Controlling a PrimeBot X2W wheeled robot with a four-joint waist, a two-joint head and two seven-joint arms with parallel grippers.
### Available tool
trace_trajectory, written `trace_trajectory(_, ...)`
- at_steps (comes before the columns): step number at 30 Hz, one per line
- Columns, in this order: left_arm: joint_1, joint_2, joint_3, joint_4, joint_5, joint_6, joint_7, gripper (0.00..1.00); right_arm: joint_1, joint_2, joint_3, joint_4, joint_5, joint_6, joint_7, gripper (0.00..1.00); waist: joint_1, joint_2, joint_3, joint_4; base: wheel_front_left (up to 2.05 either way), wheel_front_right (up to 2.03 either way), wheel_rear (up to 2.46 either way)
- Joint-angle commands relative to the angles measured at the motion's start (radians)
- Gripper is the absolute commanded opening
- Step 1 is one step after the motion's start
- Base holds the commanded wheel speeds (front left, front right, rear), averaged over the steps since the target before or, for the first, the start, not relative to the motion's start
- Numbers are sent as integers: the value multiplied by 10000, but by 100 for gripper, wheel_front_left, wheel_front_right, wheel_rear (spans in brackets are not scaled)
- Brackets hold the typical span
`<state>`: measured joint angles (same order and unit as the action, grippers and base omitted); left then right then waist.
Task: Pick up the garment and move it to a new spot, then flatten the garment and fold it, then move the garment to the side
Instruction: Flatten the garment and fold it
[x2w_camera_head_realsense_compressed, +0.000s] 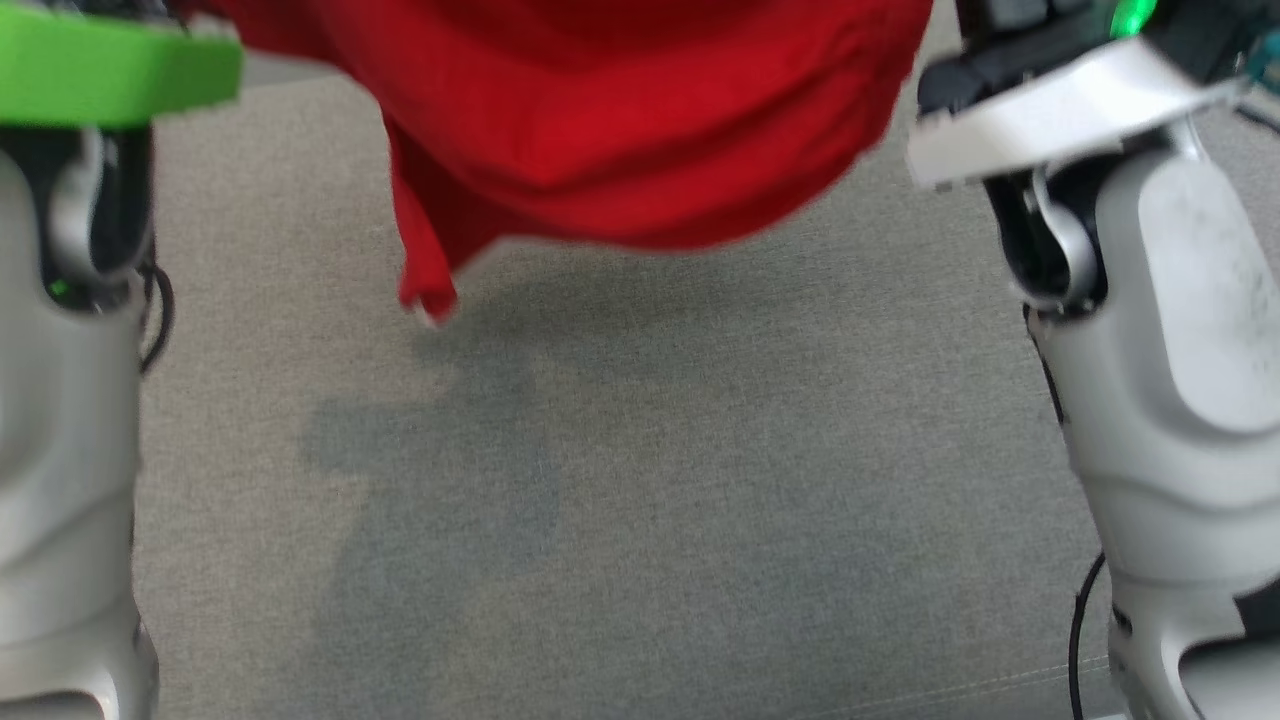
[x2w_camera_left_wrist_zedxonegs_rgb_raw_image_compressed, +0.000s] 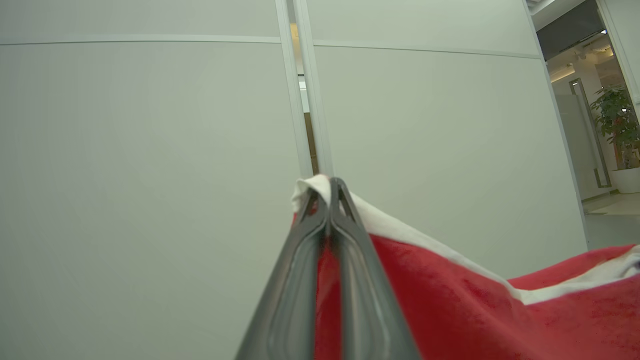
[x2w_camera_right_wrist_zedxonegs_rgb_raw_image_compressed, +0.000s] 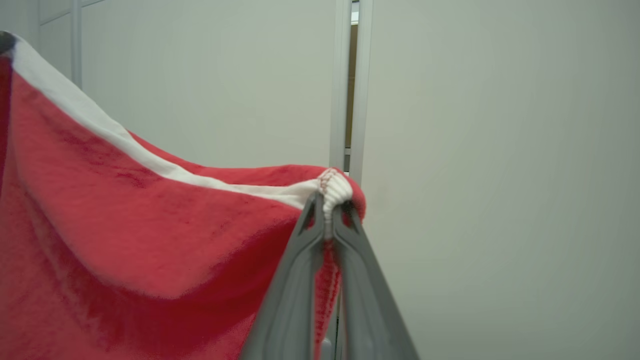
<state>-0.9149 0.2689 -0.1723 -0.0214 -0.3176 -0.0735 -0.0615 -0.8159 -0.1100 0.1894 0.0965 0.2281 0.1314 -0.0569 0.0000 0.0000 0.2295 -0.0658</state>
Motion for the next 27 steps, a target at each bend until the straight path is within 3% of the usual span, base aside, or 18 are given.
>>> trace_trajectory(1,-741,-1,48,568,116,-39,-374,0,-849,101,-30,709,-279,-13,-334,0,0,0,1537,-67,0,0,0)
trace_trajectory(7,-2517,-237,-82,2696,498,-131,-1644,0,-3289,465,113,3532,-989,-14,-1489,0,0,0,2760,157,0,0,0)
trace_trajectory(14,-1395,-766,6,3394,309,-296,-2058,0,-2992,545,325,5362,-1084,-14,-2084,0,0,0,3595,447,0,0,0)
trace_trajectory(27,2655,-1629,775,-251,312,-557,-2028,0,795,315,51,1723,-393,-14,-2086,0,0,0,2815,488,0,0,0)
